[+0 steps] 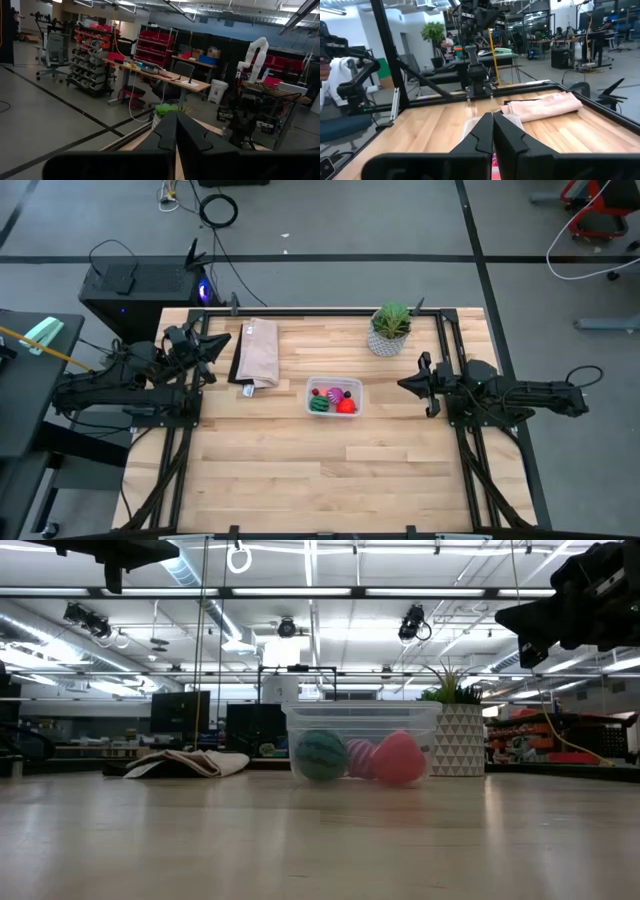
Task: Pick and placing Produce into tupperware
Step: Return to Home Position
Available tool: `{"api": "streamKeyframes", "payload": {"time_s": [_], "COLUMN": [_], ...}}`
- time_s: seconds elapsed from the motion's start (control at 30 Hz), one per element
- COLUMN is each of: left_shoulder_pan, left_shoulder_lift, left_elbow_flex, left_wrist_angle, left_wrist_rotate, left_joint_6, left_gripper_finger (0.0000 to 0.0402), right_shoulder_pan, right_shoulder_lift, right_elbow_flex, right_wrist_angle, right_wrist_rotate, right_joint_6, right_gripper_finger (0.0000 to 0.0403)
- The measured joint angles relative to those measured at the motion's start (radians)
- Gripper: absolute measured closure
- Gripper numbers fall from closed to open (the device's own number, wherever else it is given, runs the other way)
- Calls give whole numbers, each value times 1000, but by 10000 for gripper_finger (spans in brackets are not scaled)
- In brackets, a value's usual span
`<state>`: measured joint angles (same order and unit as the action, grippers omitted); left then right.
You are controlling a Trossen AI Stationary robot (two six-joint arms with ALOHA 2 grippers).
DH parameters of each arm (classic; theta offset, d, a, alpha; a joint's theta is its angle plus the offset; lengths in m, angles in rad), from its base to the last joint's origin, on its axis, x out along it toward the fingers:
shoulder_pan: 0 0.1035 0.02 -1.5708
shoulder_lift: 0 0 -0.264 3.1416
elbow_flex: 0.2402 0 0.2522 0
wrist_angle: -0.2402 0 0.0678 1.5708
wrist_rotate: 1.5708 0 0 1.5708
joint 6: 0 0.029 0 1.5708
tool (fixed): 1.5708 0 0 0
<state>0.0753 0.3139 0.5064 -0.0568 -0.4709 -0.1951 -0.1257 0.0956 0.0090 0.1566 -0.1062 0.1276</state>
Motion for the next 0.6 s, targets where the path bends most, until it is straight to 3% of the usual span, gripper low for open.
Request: {"api": "streamKeyframes", "payload": {"time_s": [0.17,0.6], "left_shoulder_pan": [0,0], "left_shoulder_lift": [-3,-165], "left_elbow_flex": [0,1], "left_wrist_angle": [93,536], "left_wrist_rotate": [0,89], "left_joint_6": [32,418], "left_gripper_finger": [395,399], "right_shoulder_pan": [0,0], "right_shoulder_lift": [0,1], "right_elbow_flex": [0,0], "right_wrist_angle": [-17,-63], "right_wrist_rotate": [0,0], "right_joint_6": [4,10], "right_gripper_finger": [386,386]}}
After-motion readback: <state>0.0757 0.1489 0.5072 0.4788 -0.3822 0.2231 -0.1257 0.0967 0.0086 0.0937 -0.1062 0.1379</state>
